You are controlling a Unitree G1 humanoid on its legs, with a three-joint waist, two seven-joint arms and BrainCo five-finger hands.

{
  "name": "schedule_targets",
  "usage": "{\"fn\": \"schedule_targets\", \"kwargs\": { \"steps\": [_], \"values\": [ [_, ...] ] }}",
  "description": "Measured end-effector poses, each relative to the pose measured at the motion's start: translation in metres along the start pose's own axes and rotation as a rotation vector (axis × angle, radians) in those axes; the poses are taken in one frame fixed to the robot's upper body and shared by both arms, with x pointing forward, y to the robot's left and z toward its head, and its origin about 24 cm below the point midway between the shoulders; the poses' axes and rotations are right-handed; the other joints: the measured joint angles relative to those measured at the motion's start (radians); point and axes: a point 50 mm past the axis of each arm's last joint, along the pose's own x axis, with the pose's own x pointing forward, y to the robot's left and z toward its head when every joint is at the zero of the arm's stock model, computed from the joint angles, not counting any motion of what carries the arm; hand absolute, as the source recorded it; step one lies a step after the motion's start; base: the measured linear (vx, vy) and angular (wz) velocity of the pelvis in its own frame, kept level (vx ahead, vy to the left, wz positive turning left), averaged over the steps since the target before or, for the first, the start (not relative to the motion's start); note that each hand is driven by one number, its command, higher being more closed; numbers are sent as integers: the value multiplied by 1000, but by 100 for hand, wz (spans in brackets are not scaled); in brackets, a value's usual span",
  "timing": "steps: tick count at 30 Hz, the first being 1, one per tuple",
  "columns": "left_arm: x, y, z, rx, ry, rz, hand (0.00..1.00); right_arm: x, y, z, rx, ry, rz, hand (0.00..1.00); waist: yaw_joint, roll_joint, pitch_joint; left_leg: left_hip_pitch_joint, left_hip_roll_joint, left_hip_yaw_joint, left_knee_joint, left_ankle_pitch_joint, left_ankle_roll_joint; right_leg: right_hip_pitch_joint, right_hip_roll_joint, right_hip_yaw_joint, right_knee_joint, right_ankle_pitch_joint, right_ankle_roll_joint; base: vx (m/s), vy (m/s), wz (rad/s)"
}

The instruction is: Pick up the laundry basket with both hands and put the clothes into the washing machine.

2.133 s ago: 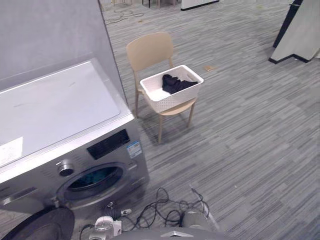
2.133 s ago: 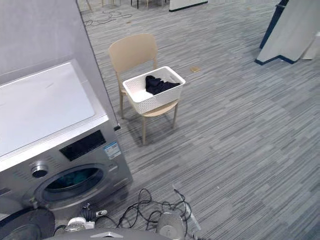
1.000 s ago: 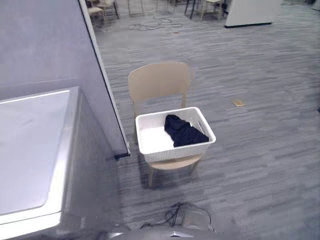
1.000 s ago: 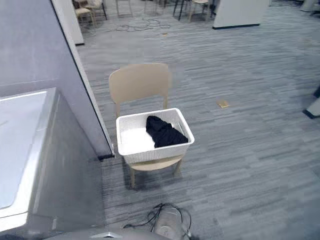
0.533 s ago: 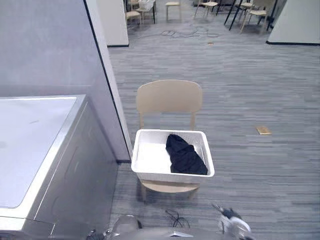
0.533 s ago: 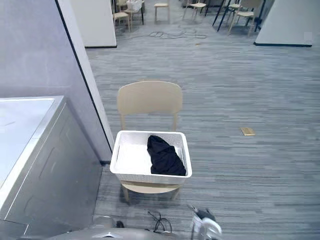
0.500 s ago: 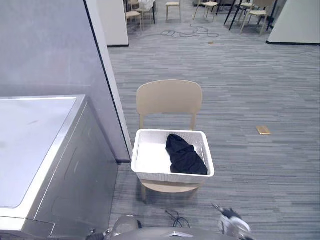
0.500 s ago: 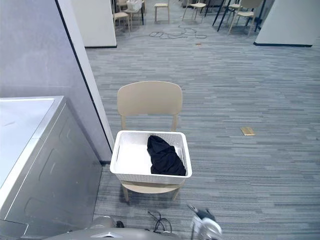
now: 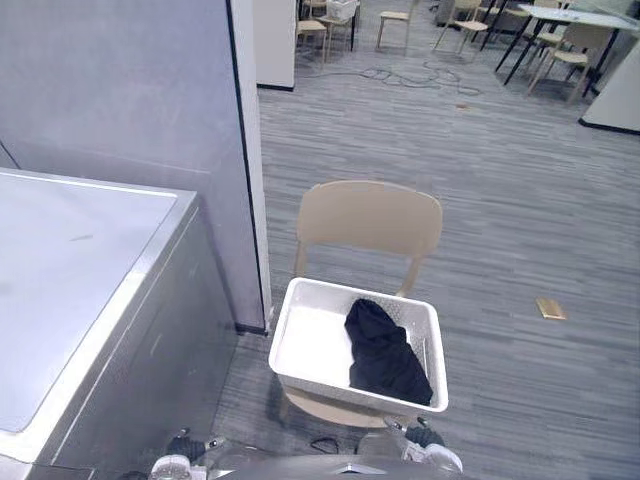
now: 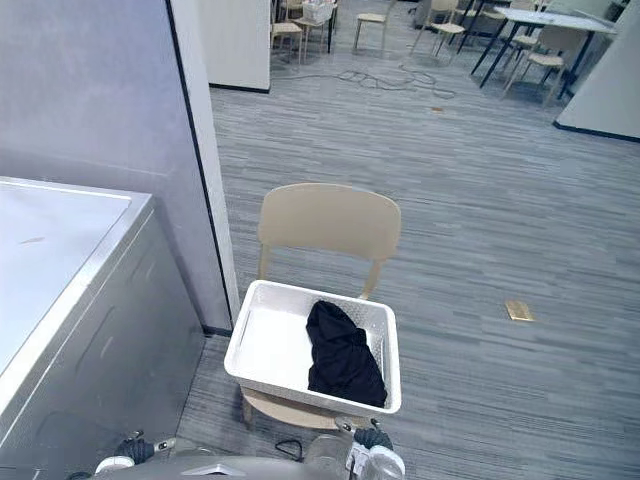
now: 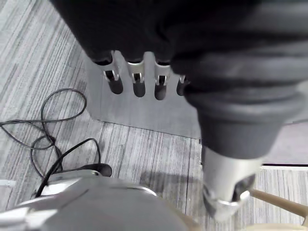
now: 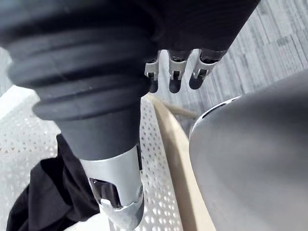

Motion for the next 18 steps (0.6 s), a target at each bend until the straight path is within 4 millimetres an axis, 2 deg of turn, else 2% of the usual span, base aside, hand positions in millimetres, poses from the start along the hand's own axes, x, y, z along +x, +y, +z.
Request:
{"fn": "schedule_targets", "kwargs": {
  "steps": [1,2,3,4,5,6,7,8,11,13,15,18],
  "values": [
    [0,1,-1,-3,2,3,0,0,-1,-1,5,4,-5,0,0,-3,-2,-3,8,-4,1,-1,-13,5,13,31,-55,14,0,115,-366,17],
    [0,6,-3,-8,5,17,0,-2,-5,-9,39,25,-24,0,-2,-26,-13,-6,11,-18,-2,-3,-40,30,16,75,-170,117,28,110,-476,24],
    [0,13,-5,-17,9,37,0,-6,-11,-21,81,59,-54,0,-3,-67,-24,2,9,-30,-15,-5,-71,64,5,68,-226,136,95,77,-448,21],
    [0,14,-7,-30,17,43,0,-6,-16,-25,97,71,-73,0,0,-59,-27,5,23,-30,-22,-2,-83,83,16,60,-257,117,88,48,-444,2],
    [-2,8,-17,-63,50,34,0,-6,-27,-28,109,90,-105,0,-1,-35,-36,1,64,-32,-42,4,-101,93,56,43,-307,109,67,19,-298,-11],
    [-3,5,-19,-78,59,30,0,-7,-33,-28,112,93,-122,0,-5,-17,-42,2,81,-37,-55,14,-109,92,74,32,-320,114,58,67,-320,9],
    [-4,0,-22,-85,77,20,0,-7,-44,-28,115,91,-150,0,-18,12,-46,3,109,-59,-76,31,-124,104,103,3,-338,119,47,79,-259,40],
    [-4,-2,-23,-105,81,19,0,-10,-58,-32,129,100,-190,0,-24,25,-46,7,132,-81,-98,46,-139,117,126,-16,-348,118,37,75,-277,47],
    [-4,0,-24,-127,83,28,0,-13,-70,-33,151,97,-229,0,-24,14,-43,17,165,-85,-131,67,-152,120,156,-39,-367,121,15,-18,-143,12],
    [-4,2,-25,-131,84,33,0,-12,-71,-24,179,55,-243,0,-25,1,-43,8,167,-83,-149,78,-154,120,158,-44,-383,125,10,-43,-42,7],
    [-4,2,-24,-130,79,35,0,-17,-72,-3,225,-79,-258,0,-31,-8,-46,-7,160,-83,-165,90,-155,119,152,-53,-406,136,16,-45,1,11],
    [-5,3,-21,-132,50,46,0,-46,-68,68,259,-452,-297,0,-42,-11,-53,-22,142,-64,-180,100,-145,113,133,-57,-437,160,23,-10,23,2]
  ]
}}
